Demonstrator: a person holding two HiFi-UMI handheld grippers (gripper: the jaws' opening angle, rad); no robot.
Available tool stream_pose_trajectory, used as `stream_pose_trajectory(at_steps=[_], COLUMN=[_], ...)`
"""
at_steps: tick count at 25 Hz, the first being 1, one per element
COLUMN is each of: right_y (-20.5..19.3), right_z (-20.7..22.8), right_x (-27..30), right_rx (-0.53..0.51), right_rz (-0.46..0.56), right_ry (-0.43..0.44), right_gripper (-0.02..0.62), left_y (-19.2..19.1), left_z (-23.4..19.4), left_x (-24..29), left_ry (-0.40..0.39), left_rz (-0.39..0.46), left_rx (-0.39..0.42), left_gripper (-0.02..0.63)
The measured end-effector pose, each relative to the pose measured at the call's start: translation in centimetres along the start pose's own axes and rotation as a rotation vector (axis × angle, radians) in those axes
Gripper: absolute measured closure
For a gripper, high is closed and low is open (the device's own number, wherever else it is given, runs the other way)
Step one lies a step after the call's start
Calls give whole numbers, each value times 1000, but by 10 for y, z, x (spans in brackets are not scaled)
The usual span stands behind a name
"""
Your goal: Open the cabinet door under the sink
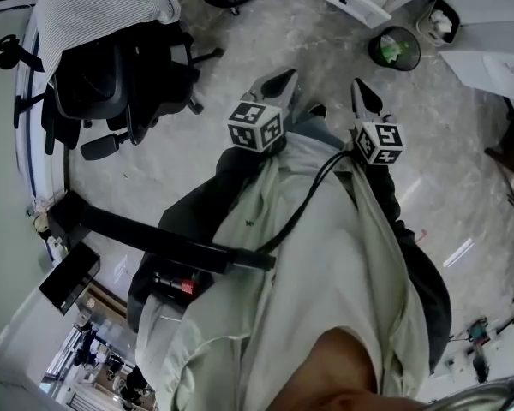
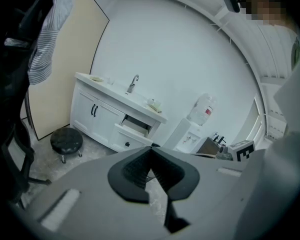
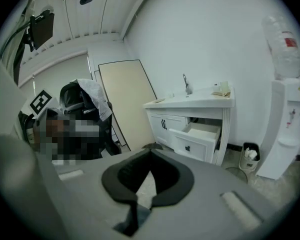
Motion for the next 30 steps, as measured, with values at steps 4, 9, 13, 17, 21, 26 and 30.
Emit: stream_pose_trajectory(at_steps=[4,9,13,17,21,26,30], right_y=[-8,-1,-5,-2,-7,-16,-20], right_z=[-4,11,2,-9,-11,-19,-26], right_x=[-11,-23,-17,-4,1,5,12], right_rx=[-11,81,135,127,163,209,220], right_rz=[-25,17,29,32,13,-12,-39], right_ry=[-4,-67,-94,-102,-125,-149,-156], right_gripper=[595,595,595,595,595,595,595], left_y=[3,16,28,37,39,39,38], left_z=[4,6,-3,-14,-20,-27,-34], left_x=[6,20,19,23,29,33,35], left_ry=[-35,-81,-121,-147,-181,-220,-239], left_rz=[9,-22,-27,-37,-67,-94,-112], left_rx=[-3,79,99,115,118,111,103], left_gripper=[598,598,598,598,598,598,598])
Point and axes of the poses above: the fingertips, and each gripper's own axes: x forward along the fingers, z to its right, y out of its top, the point moved 5 cm from there along -x, backward along the fingers, and after that the axes turned 6 degrees about y, right-handed, at the moved point
